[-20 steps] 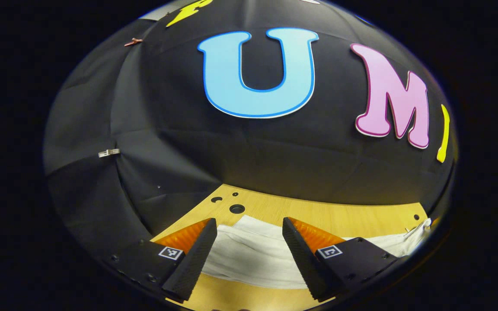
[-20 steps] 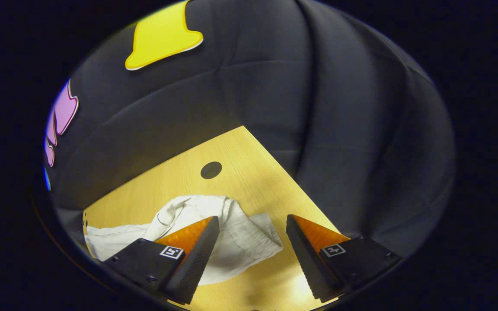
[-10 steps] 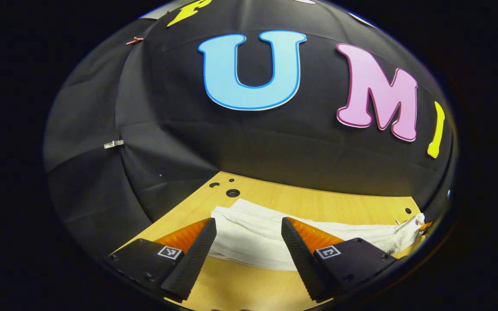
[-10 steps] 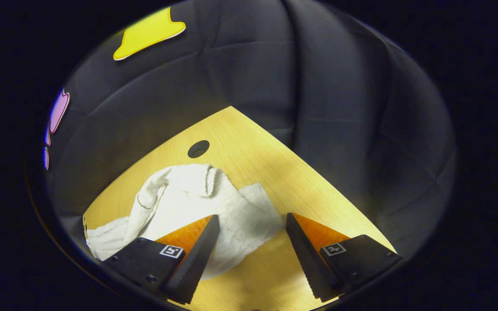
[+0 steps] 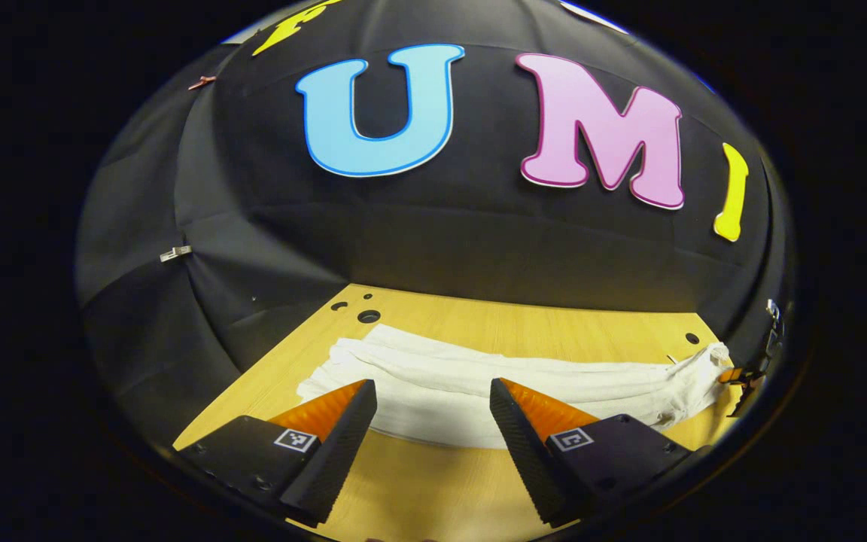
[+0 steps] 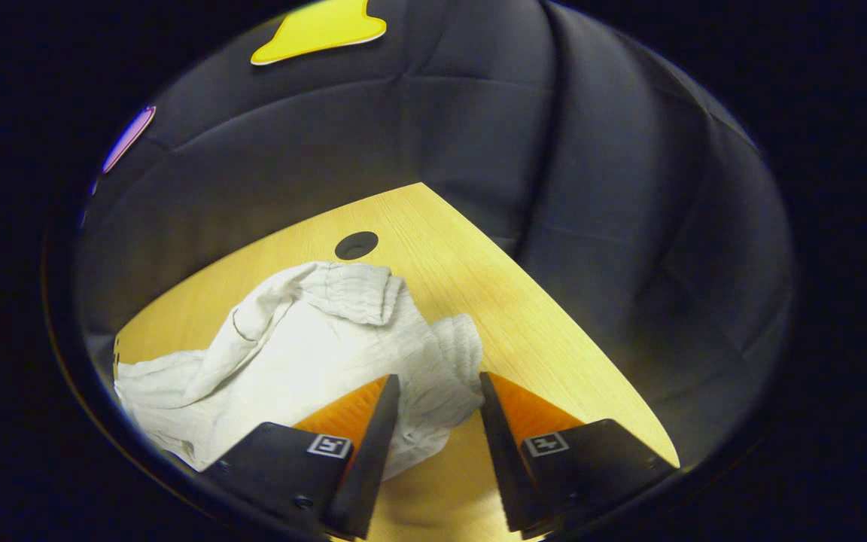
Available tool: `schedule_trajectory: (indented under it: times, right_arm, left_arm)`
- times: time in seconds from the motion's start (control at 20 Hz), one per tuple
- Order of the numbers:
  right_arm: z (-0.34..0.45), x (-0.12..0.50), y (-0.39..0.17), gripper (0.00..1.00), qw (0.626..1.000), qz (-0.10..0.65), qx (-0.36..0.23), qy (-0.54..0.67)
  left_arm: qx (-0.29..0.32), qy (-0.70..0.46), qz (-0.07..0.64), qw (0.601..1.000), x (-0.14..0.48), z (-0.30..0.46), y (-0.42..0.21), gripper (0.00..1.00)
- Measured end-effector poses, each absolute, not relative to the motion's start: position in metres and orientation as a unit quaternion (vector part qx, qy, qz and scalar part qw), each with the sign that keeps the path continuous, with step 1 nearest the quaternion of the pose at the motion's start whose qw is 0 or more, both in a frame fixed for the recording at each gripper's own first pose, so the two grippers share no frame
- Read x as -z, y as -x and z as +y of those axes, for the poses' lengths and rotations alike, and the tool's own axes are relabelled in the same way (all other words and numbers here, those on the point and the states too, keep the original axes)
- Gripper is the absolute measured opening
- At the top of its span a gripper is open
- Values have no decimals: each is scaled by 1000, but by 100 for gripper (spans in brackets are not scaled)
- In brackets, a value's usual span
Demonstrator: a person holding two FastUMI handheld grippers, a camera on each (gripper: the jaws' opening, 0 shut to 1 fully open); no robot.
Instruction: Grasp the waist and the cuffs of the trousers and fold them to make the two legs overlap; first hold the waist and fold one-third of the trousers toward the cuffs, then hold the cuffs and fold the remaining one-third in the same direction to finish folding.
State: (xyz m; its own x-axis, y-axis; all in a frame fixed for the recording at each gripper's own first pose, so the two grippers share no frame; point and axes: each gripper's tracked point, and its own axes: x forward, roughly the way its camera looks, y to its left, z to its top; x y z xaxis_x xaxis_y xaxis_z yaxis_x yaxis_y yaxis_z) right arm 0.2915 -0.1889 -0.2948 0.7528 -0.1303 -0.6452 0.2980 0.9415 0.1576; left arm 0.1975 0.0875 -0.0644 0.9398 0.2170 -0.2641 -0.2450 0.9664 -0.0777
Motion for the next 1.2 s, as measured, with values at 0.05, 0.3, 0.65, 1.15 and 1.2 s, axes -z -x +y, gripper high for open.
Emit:
schedule_trajectory:
  times: [0.05, 0.3, 0.65, 1.15, 1.2]
  right_arm:
    - [-186, 296, -293, 57, 927, 332, 119, -129]
    - [-182, 294, -292, 24, 926, 335, 115, -127]
    - [-181, 256, -289, 18, 943, 307, 98, -81]
    - [-139, 116, -271, 18, 974, 219, 43, -32]
    - [-135, 110, -265, 17, 975, 216, 35, -31]
  left_arm:
    - [-114, 51, 128, 984, 64, 84, -197, 96]
    - [-104, 51, 132, 984, 64, 73, -189, 96]
    - [-102, 45, 135, 985, 63, 77, -178, 96]
    - [-77, 51, 126, 988, 54, 93, -171, 96]
    - [-74, 55, 126, 988, 57, 97, -170, 96]
